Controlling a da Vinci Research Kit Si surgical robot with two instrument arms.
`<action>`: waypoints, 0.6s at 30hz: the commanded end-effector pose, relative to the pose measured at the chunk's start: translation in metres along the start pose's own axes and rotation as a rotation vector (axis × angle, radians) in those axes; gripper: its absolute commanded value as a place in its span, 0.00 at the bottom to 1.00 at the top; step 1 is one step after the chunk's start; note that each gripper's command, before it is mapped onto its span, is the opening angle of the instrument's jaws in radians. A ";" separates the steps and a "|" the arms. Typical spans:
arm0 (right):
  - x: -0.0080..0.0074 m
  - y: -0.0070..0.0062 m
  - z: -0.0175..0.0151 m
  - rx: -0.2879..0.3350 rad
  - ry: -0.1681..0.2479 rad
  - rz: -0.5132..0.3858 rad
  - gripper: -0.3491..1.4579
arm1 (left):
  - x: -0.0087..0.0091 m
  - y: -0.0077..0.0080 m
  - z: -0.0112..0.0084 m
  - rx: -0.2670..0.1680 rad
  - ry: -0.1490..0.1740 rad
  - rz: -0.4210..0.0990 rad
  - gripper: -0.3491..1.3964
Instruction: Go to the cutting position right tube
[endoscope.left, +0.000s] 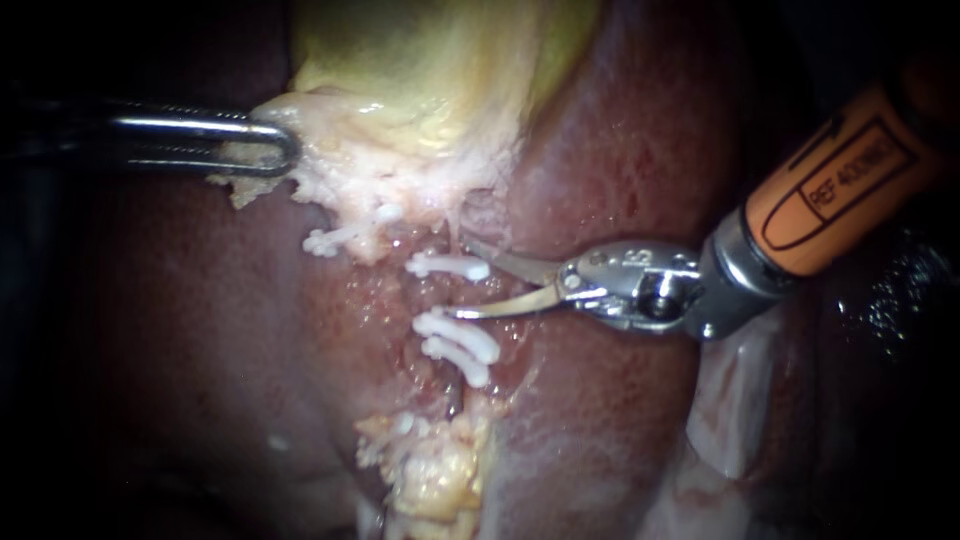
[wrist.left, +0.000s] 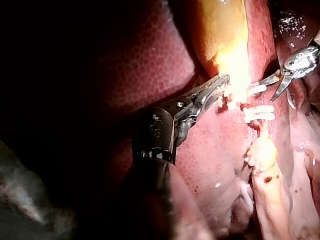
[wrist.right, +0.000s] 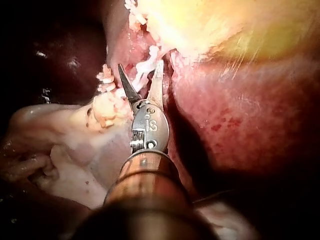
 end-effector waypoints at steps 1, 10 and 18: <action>-0.0006 0.0001 0.0003 0.003 -0.009 0.003 0.96 | 0.0000 0.0000 0.0000 0.000 0.000 0.000 0.00; -0.0022 0.0001 0.0026 0.044 -0.031 0.013 0.97 | 0.0000 0.0000 -0.0001 -0.001 0.000 0.000 0.00; -0.0014 0.0003 0.0037 0.101 0.030 -0.004 0.96 | 0.0000 0.0000 -0.0001 0.000 0.000 0.000 0.00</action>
